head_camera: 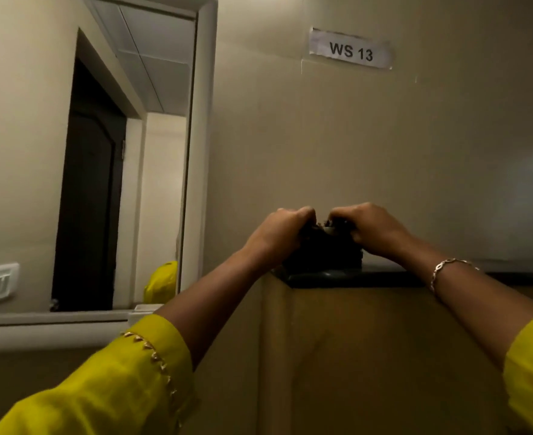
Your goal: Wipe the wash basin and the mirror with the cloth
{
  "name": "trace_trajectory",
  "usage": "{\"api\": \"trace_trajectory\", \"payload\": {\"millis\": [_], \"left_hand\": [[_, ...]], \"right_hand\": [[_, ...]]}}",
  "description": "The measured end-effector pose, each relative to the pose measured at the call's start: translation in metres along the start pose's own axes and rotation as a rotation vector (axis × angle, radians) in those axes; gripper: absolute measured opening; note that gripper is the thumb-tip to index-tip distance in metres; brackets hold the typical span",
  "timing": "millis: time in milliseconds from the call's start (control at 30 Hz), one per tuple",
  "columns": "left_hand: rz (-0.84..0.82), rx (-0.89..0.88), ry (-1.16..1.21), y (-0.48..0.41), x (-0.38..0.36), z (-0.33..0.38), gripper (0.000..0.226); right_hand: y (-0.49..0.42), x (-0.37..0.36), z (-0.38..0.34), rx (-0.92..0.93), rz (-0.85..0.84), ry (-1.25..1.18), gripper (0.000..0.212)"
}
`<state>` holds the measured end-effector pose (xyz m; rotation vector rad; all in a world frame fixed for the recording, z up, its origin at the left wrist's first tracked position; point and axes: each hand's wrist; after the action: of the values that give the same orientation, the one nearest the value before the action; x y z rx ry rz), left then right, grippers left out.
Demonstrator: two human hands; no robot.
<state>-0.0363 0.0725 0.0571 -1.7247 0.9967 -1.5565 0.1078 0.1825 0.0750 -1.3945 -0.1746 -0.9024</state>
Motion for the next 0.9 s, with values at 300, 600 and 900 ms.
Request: {"api": "trace_trajectory", "payload": {"millis": [300,600,900], "left_hand": [[-0.161,0.051,0.132,0.026,0.011,0.016,0.02],[-0.191,0.108,0.327,0.039,0.016,0.019,0.027],[-0.116,0.085,0.291,0.049,0.014,0.023,0.045]], "right_hand": [[0.036,0.009,-0.003,0.076,-0.057,-0.191,0.029],[0.059,-0.004,0.003,0.086,-0.012,-0.366,0.009],[0.064,-0.009,0.004,0.13,0.051,-0.474,0.078]]}}
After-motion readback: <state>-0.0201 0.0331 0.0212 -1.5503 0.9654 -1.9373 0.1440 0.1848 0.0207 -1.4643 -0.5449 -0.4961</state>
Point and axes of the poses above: each hand's wrist, its own y-axis away from the middle knuckle, its own x-axis out of the back of the hand, z = x × y, and after that the axes turned 1 degree about x, right-handed
